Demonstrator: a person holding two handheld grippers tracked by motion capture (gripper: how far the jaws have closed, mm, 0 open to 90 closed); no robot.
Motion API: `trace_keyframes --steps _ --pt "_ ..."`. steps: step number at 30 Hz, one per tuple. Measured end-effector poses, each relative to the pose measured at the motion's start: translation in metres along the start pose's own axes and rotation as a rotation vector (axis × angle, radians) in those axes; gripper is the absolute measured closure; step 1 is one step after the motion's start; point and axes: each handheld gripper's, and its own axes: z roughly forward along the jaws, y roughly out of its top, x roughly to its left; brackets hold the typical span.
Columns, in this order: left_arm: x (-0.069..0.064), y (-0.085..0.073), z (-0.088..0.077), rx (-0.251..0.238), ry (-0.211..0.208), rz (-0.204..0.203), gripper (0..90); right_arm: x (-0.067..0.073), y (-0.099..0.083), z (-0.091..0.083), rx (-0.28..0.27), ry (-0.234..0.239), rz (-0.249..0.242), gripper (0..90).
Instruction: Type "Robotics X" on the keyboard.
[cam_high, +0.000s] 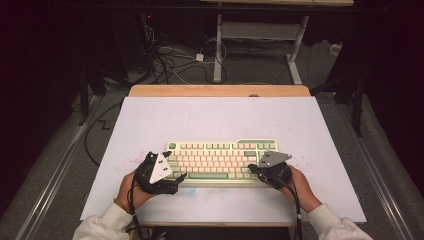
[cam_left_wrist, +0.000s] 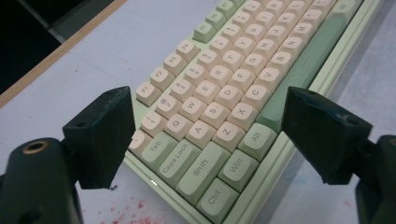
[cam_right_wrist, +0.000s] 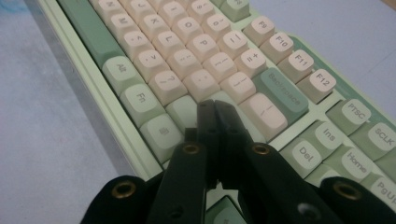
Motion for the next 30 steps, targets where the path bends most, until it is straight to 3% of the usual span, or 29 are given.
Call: trace_keyframes --steps 6,9,13,16,19,23,30 --pt "0.001 0.001 -0.002 -0.006 -0.007 -0.010 19.1 0.000 -0.001 0.000 -0.001 -0.003 0.000 90.0" --pt "0.003 0.001 -0.003 -0.004 -0.004 -0.016 24.9 0.000 -0.001 0.000 -0.003 -0.004 0.000 90.0" --pt "0.007 0.002 -0.006 -0.005 -0.035 -0.026 47.6 0.000 -0.001 0.000 -0.003 -0.006 0.000 90.0" --pt "0.010 0.003 -0.009 0.002 -0.034 -0.036 68.3 0.000 -0.001 0.000 -0.004 -0.004 0.000 90.0" --pt "0.013 0.003 -0.011 0.007 -0.039 -0.048 81.3 0.000 -0.001 0.000 -0.003 -0.004 0.000 90.0" --pt "0.015 0.005 -0.010 0.027 -0.050 -0.041 87.8 -0.001 -0.001 0.000 -0.003 -0.004 0.001 90.0" --pt "0.020 0.015 0.001 0.088 -0.106 -0.054 87.8 0.000 -0.001 0.000 -0.003 -0.009 0.001 90.0"
